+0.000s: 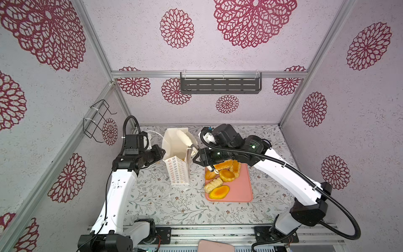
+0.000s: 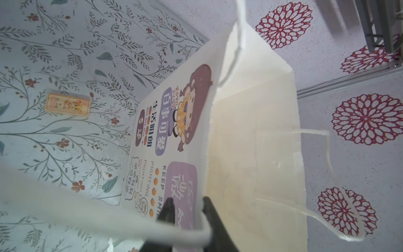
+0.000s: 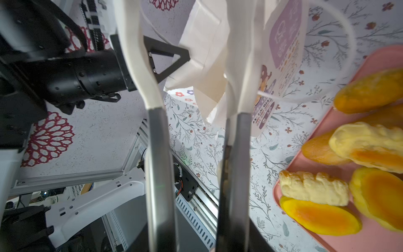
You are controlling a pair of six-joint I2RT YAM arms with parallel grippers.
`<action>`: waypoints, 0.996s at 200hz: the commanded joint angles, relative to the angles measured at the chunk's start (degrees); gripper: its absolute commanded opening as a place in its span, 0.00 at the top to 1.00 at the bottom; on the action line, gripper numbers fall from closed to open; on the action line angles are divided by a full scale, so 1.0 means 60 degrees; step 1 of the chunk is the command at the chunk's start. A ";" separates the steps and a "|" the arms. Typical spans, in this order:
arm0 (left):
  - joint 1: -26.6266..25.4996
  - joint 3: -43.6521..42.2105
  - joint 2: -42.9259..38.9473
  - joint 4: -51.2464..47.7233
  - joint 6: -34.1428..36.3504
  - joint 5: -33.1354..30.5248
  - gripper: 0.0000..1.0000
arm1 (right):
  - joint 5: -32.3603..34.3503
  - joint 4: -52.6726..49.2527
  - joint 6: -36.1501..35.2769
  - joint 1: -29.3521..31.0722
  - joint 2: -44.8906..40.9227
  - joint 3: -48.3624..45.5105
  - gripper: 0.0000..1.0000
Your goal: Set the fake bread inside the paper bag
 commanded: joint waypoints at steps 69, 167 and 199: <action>-0.0060 0.0411 0.0015 0.0196 0.0176 0.0032 0.29 | 0.0383 -0.0649 0.1013 -0.1648 -0.4237 -0.5189 0.59; -0.0060 0.0432 -0.0295 0.0134 0.0205 -0.0055 0.22 | -0.0335 -0.1756 0.1542 -0.1880 -0.6047 -0.8503 0.55; -0.0061 0.0326 -0.0368 0.0191 0.0136 -0.0013 0.23 | -0.0713 -0.1261 0.1641 -0.2043 -0.6264 -0.9528 0.54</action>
